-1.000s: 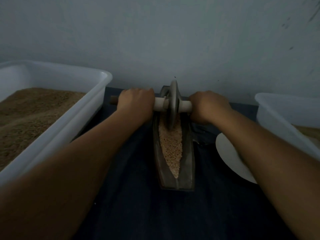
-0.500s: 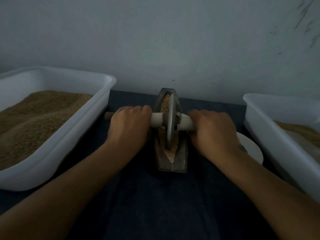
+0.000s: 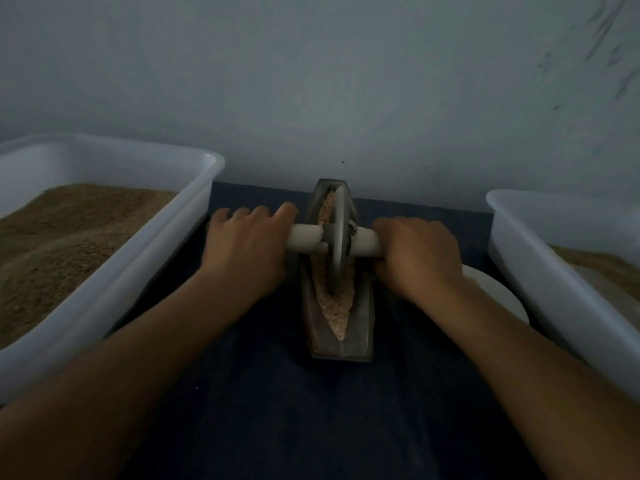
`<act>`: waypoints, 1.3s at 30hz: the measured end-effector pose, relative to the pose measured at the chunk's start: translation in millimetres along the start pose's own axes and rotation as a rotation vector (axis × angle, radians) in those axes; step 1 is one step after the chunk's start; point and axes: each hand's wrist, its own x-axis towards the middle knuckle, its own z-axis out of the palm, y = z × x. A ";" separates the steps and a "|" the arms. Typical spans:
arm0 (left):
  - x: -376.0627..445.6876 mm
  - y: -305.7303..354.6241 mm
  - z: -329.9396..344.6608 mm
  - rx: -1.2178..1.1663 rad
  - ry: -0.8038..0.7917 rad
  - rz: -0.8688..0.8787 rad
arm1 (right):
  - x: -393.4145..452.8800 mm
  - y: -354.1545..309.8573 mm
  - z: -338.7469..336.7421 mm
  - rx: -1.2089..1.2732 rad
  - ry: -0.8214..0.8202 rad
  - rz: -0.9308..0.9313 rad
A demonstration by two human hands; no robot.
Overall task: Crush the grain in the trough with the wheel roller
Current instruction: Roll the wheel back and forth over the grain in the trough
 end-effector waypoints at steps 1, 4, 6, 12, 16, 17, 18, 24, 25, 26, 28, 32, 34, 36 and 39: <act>8.3 -1.3 2.0 0.003 -0.015 0.003 | 7.9 1.3 3.9 -0.006 -0.025 0.005; 32.8 -4.8 5.9 -0.014 -0.055 -0.001 | 36.0 9.1 14.4 0.042 -0.130 0.036; 47.3 -4.8 6.7 -0.024 -0.079 -0.014 | 57.3 15.5 19.1 0.060 -0.243 0.043; 72.8 0.3 4.1 0.093 -0.048 -0.018 | 95.8 28.2 29.9 0.124 -0.517 0.063; 68.5 3.1 2.7 0.108 -0.027 -0.010 | 80.1 24.0 30.0 0.074 -0.410 0.092; 65.1 4.1 2.0 0.098 -0.032 -0.021 | 72.8 21.7 28.7 0.069 -0.368 0.098; 59.8 5.6 0.3 0.094 -0.039 -0.029 | 64.5 19.1 25.9 0.078 -0.336 0.106; 10.7 12.7 -6.3 0.163 0.084 0.001 | 4.6 5.1 0.6 0.118 -0.167 0.061; 3.2 13.1 -7.2 0.170 0.102 0.011 | -4.2 2.5 -4.2 0.106 -0.132 0.041; -4.0 13.4 -8.4 0.170 0.108 0.018 | -12.1 -0.2 -8.9 0.091 -0.107 0.021; -16.6 12.1 -11.3 0.160 0.109 0.022 | -24.2 -4.4 -17.7 0.073 -0.071 -0.013; -37.8 11.0 -17.1 0.150 0.157 0.026 | -38.4 -9.0 -32.9 0.081 -0.025 -0.044; -42.6 11.7 -18.0 0.134 0.198 0.034 | -42.5 -10.4 -36.1 0.069 -0.012 -0.047; -42.8 12.1 -15.8 0.116 0.221 0.060 | -44.7 -10.8 -35.4 0.063 0.010 -0.042; -33.0 10.6 -7.8 0.088 0.218 0.074 | -40.2 -9.0 -27.7 0.058 0.034 -0.028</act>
